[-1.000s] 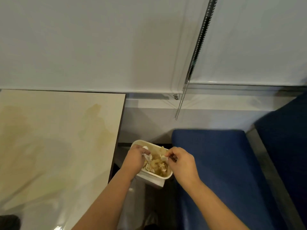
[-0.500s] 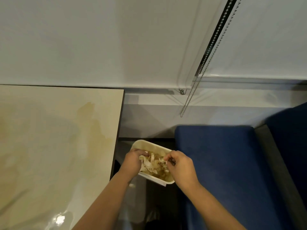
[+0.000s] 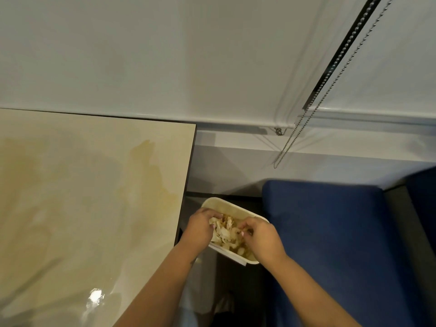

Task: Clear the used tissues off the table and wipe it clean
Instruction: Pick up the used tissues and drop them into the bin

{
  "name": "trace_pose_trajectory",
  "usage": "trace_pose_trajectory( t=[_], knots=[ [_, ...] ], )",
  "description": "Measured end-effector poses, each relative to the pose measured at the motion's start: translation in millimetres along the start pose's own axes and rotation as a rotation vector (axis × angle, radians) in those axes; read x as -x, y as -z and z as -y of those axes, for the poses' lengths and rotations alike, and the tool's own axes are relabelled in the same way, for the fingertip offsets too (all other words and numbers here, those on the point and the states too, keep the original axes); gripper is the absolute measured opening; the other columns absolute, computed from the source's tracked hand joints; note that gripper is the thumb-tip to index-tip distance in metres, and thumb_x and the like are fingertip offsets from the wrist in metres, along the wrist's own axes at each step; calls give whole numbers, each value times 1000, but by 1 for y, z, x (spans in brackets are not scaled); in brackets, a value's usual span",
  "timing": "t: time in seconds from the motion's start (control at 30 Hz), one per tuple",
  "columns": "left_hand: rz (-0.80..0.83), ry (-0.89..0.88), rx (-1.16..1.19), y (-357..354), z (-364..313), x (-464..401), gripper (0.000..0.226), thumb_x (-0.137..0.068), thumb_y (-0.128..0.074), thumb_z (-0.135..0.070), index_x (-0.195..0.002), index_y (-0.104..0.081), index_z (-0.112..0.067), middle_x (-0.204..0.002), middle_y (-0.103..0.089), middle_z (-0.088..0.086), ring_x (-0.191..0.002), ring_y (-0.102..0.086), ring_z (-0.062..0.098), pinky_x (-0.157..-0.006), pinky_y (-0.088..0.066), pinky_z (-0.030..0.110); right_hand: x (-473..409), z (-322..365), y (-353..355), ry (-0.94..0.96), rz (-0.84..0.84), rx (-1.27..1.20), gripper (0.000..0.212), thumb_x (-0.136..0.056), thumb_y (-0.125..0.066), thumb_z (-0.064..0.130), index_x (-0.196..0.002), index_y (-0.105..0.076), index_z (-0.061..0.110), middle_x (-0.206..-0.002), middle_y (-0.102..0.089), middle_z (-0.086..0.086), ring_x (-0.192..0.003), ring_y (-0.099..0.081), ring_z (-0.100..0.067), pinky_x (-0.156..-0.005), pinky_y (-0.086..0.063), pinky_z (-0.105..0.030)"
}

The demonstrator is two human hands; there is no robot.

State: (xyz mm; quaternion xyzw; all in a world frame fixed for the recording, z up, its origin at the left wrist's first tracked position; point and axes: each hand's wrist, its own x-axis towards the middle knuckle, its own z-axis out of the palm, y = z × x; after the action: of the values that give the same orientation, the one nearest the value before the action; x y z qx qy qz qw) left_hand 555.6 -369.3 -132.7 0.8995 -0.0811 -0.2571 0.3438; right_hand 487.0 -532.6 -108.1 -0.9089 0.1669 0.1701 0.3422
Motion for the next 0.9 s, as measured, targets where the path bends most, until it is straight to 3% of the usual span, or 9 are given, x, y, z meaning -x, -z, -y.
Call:
trace_pose_trajectory(
  t=[0.13,0.6,0.73,0.9],
  knots=[
    [-12,-13,6,3,-5,4,30,-87,-60,-6,-110,-65,-24,-125,-53,-2,-112,-52,12,-93,-44,19,2,3,4,13,-12,5,22,-90,-60,19,-107,-66,30,-115,-62,8,-101,-58,-7,-87,-48,-19],
    [-167,-108,32,23,-33,63,28,-87,-63,-16,-111,-64,-29,-122,-54,-9,-109,-52,8,-92,-38,17,48,33,26,186,-126,-4,21,-85,-65,23,-105,-65,30,-106,-60,13,-94,-57,-5,-79,-48,-21],
    [-223,-151,19,30,-37,94,29,-85,-64,-14,-110,-64,-27,-111,-54,-10,-96,-53,8,-86,-38,15,73,44,28,250,-137,-23,22,-85,-65,20,-104,-64,29,-97,-56,18,-89,-53,-1,-76,-42,-16],
    [-308,-178,57,39,-35,140,26,-84,-66,-17,-108,-66,-27,-110,-59,-11,-102,-57,7,-94,-43,21,108,57,27,294,-127,-48,23,-85,-64,19,-106,-63,29,-101,-60,15,-93,-56,-7,-82,-45,-21]
  ],
)
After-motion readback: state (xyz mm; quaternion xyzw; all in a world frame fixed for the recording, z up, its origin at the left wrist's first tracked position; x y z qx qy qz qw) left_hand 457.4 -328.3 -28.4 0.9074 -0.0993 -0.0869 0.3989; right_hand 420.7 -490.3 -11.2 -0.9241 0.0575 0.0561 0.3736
